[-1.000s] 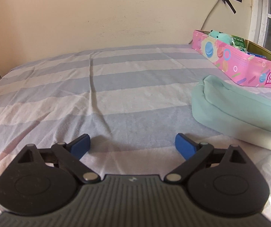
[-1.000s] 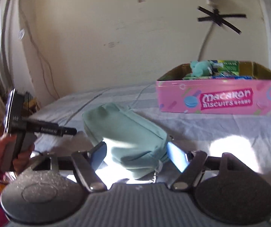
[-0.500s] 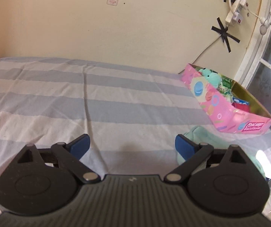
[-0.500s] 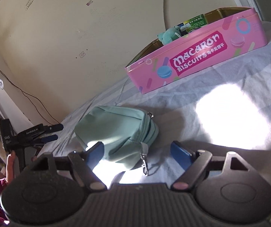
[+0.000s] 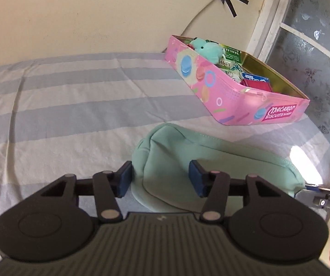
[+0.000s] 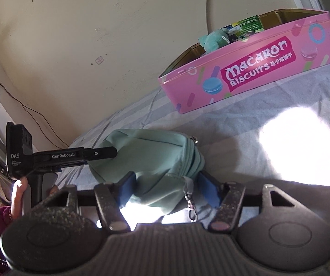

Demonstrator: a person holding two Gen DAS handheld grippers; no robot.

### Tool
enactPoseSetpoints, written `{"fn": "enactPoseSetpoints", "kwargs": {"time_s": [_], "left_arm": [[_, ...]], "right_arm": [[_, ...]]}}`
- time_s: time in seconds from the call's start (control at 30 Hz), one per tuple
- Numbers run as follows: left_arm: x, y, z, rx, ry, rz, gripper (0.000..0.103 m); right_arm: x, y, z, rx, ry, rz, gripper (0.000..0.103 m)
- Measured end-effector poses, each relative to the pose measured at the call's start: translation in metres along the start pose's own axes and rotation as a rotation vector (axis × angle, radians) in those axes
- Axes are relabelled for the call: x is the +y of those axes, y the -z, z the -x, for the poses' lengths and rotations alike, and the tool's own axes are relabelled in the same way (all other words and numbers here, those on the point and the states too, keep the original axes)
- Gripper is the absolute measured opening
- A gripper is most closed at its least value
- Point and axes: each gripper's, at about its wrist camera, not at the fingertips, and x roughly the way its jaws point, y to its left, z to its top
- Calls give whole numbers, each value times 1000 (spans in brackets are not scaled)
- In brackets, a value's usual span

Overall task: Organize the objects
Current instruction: 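Grasp the mint-green pouch with the right gripper and lift it, then carry the pouch over the pink tin and lower it inside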

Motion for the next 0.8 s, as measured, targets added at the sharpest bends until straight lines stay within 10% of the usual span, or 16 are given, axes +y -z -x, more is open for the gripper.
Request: {"fn": "enactPoseSetpoints", "kwargs": {"time_s": [0.43, 0.8], "left_arm": [[-106, 3, -31, 82, 176, -104, 56], [-130, -12, -44, 128, 163, -127, 71]], "right_arm": [[-85, -8, 72, -181, 214, -148, 41], [-111, -5, 99, -230, 235, -165, 60]]}}
